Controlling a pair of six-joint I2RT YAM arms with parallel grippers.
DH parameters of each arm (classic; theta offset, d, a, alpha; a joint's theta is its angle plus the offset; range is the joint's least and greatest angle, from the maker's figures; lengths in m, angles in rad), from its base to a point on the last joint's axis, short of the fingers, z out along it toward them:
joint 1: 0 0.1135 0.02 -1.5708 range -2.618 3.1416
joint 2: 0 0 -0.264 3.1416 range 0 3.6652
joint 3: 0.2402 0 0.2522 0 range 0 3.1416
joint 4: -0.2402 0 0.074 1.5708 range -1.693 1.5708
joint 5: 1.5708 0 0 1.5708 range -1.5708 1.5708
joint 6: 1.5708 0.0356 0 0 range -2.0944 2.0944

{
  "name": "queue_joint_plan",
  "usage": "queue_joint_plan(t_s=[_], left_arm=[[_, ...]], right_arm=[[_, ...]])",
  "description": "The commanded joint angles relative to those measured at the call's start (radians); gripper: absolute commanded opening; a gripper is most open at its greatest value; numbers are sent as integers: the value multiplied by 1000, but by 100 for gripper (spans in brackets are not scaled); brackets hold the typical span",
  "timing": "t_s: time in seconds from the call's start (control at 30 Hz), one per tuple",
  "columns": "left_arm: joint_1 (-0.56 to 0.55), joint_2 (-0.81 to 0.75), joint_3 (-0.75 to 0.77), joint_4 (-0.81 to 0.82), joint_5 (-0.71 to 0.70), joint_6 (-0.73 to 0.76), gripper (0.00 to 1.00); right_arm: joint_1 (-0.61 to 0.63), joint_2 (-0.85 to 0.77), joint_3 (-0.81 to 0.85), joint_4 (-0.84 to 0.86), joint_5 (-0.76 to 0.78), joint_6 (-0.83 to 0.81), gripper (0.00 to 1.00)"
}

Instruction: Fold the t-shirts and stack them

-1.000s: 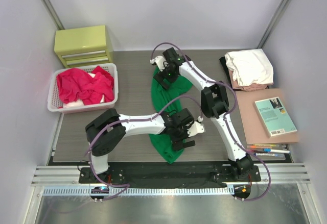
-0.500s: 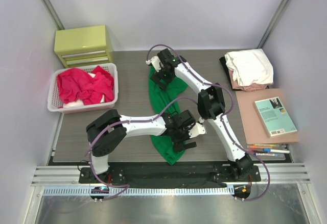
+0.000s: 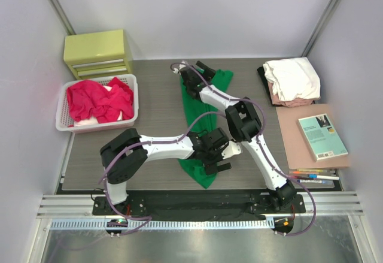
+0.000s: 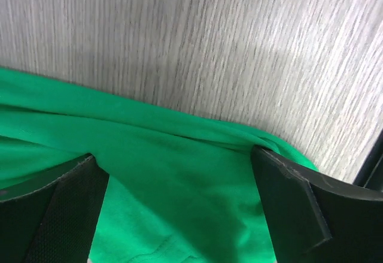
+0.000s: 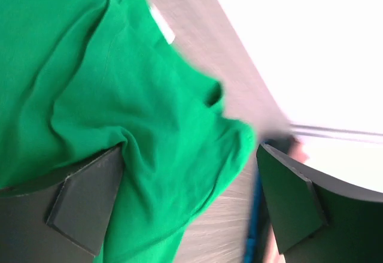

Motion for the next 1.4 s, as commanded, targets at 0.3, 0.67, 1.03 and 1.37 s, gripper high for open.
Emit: queue_joint_plan(t_s=[0.3, 0.67, 1.03, 1.37], left_arm=[[-55, 41, -80, -100, 136, -16, 100], [-16, 64, -103, -65, 76, -6, 100], [10, 58, -94, -56, 43, 0, 100], [10, 63, -91, -51, 43, 0, 100]], right_arm=[[-26, 83, -125, 576, 258, -218, 100], [-17, -9, -237, 735, 245, -227, 100], [18, -186, -251, 794, 231, -221, 100], [81, -531, -260, 878, 243, -318, 100]])
